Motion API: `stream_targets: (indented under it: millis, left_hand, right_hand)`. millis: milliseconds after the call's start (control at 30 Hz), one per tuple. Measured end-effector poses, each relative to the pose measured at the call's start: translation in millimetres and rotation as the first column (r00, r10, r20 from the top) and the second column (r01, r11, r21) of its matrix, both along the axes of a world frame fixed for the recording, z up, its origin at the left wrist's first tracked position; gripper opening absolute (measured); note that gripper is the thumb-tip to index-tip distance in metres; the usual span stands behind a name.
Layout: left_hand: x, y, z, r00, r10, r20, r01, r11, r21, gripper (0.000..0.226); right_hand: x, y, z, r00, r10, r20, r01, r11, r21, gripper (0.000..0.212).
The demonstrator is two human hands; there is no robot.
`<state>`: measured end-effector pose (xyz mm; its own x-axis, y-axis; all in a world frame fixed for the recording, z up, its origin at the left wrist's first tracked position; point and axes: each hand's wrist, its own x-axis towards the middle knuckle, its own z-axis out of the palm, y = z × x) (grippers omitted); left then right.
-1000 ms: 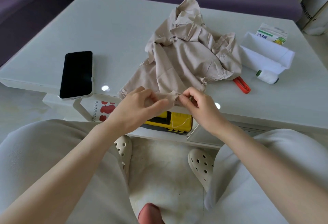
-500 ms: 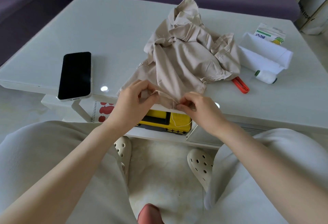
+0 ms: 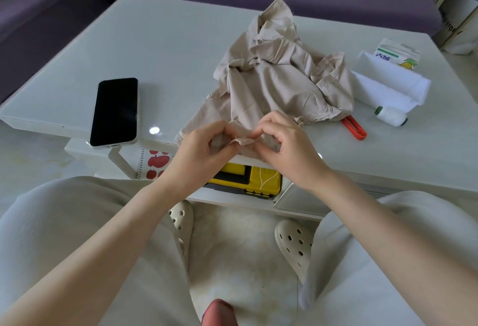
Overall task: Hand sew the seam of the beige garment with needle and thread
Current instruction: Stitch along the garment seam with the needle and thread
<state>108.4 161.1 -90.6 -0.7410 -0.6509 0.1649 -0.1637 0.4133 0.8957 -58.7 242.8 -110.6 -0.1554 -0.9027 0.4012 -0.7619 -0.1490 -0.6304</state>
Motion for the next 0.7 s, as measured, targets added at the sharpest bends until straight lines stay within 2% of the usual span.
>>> stream_targets:
  millis: [100, 200, 367, 533, 700]
  left_hand:
    - [-0.4, 1.0, 2.4, 1.000, -0.005, 0.003, 0.005, 1.000, -0.001, 0.008]
    - [-0.8, 0.3, 0.7, 1.000, -0.009, 0.017, 0.009, 1.000, 0.004, 0.003]
    - [-0.1, -0.2, -3.9, 0.997, 0.029, 0.069, -0.027, 0.999, -0.026, 0.020]
    - [-0.8, -1.1, -5.4, 0.995, 0.083, 0.062, -0.079, 0.995, -0.052, 0.016]
    - [-2.1, -1.4, -10.7, 0.992, 0.118, 0.034, -0.118, 0.993, -0.001, 0.016]
  right_hand:
    - [1.8, -3.0, 3.4, 1.000, 0.011, -0.028, -0.011, 1.000, 0.002, 0.007]
    - [1.9, -6.0, 5.6, 1.000, 0.003, 0.013, -0.004, 0.998, 0.062, 0.007]
    - [0.5, -12.2, 5.5, 1.000, -0.006, 0.026, 0.003, 0.992, 0.124, 0.003]
    - [0.7, -12.2, 6.8, 0.997, -0.023, 0.068, 0.009, 0.981, 0.194, 0.013]
    - [-1.0, -12.4, 5.0, 0.996, -0.012, 0.090, -0.015, 0.956, 0.293, 0.033]
